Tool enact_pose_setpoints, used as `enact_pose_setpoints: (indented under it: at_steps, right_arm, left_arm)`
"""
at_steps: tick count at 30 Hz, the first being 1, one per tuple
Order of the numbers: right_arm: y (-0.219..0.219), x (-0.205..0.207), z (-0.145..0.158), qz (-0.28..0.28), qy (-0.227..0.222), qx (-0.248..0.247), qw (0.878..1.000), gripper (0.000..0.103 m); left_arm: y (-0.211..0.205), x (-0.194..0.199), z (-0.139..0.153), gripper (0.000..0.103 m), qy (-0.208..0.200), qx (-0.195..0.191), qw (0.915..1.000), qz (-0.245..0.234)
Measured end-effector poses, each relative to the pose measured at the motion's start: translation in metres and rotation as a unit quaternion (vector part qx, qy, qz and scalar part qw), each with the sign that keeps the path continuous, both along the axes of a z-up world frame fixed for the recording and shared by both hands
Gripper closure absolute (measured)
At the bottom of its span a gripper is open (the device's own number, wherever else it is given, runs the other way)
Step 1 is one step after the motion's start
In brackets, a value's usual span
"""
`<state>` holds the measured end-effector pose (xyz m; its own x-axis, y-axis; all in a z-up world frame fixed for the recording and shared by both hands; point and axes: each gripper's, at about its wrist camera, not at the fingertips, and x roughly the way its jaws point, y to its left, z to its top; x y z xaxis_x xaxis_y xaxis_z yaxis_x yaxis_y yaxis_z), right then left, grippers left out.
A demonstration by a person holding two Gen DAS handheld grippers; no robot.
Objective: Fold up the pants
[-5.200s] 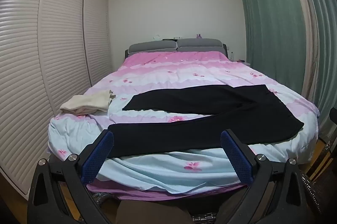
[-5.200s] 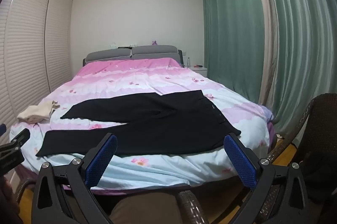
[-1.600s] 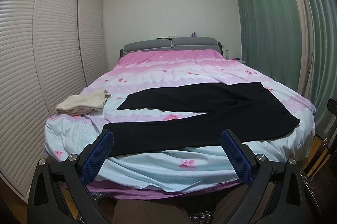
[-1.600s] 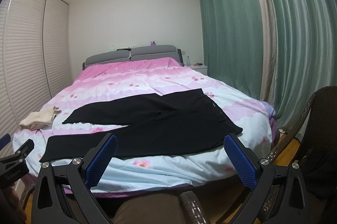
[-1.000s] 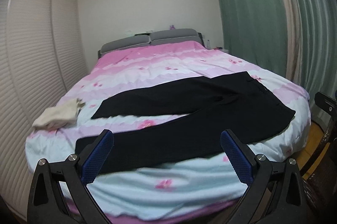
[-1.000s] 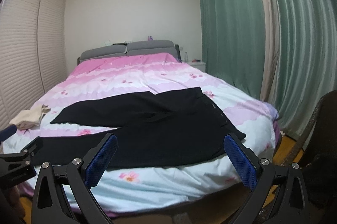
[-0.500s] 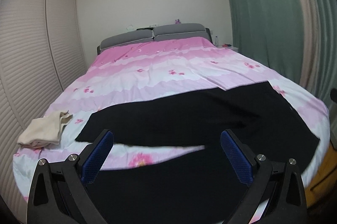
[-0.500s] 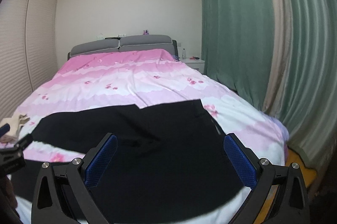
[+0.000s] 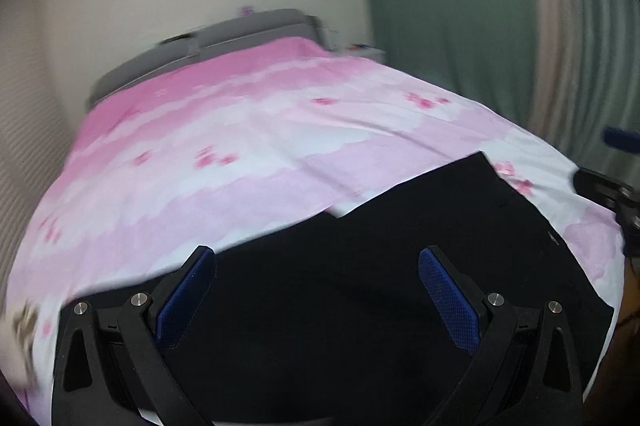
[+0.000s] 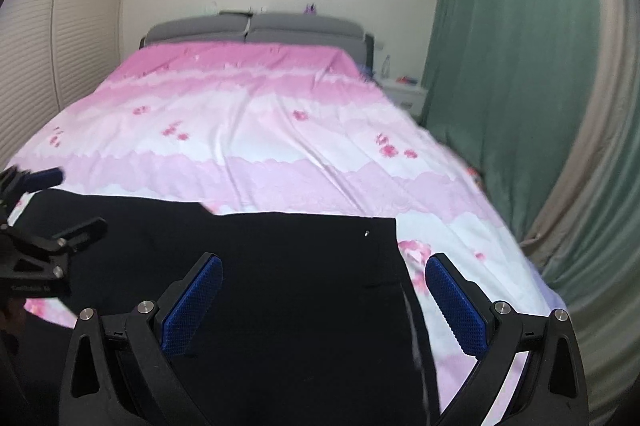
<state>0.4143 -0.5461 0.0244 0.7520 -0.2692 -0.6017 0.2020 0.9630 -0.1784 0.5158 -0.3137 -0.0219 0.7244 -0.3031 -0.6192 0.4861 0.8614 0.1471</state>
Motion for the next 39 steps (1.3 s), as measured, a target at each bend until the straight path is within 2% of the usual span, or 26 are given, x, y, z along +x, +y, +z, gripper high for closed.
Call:
enact_pose_setpoints:
  at_steps: [2,5,9,16,19,22,24,25,26,27,29,32,39]
  right_arm:
    - [-0.030,0.027,-0.010,0.017,0.017,0.021,0.999,0.000]
    - [-0.066,0.065,-0.031,0.030,0.044,0.024,0.998,0.001]
    - [-0.111,0.110,-0.065,0.029,0.077,0.042,0.996,0.001]
    - [-0.148,0.155,-0.106,0.040,0.113,0.056,0.991,0.001]
    - [-0.156,0.167,-0.118,0.045,0.124,0.068,0.989,0.001]
    - [-0.163,0.177,-0.129,0.049,0.132,0.088,0.986,0.002]
    - [-0.169,0.183,-0.136,0.051,0.141,0.105,0.983,0.017]
    - [-0.172,0.186,-0.139,0.049,0.149,0.113,0.981,0.045]
    - [-0.178,0.190,-0.143,0.046,0.159,0.134,0.977,0.063]
    - [-0.182,0.190,-0.144,0.047,0.157,0.154,0.974,0.065]
    - [-0.183,0.186,-0.141,0.052,0.146,0.172,0.973,0.079]
    - [-0.172,0.172,-0.125,0.077,0.125,0.162,0.976,0.098]
    - [-0.150,0.125,-0.060,0.101,0.071,0.122,0.985,0.099]
  left_arm:
    - [-0.040,0.025,-0.008,0.003,0.004,0.022,0.9983,-0.053]
    - [-0.094,0.058,-0.025,0.016,0.013,0.053,0.9907,-0.124]
    - [-0.143,0.100,-0.058,0.017,0.056,0.075,0.9784,-0.185]
    - [-0.178,0.160,-0.105,0.033,0.125,0.097,0.9703,-0.183]
    - [-0.181,0.175,-0.121,0.034,0.155,0.095,0.9661,-0.184]
    - [-0.181,0.181,-0.139,0.045,0.182,0.097,0.9586,-0.196]
    - [-0.181,0.182,-0.146,0.061,0.196,0.082,0.9553,-0.206]
    - [-0.181,0.182,-0.147,0.064,0.191,0.081,0.9573,-0.201]
    - [-0.183,0.183,-0.149,0.071,0.189,0.082,0.9577,-0.201]
    - [-0.184,0.182,-0.150,0.081,0.193,0.084,0.9556,-0.206]
    - [-0.186,0.182,-0.148,0.088,0.193,0.090,0.9534,-0.213]
    - [-0.183,0.176,-0.132,0.091,0.188,0.083,0.9535,-0.221]
    - [-0.174,0.150,-0.076,0.092,0.157,0.051,0.9613,-0.220]
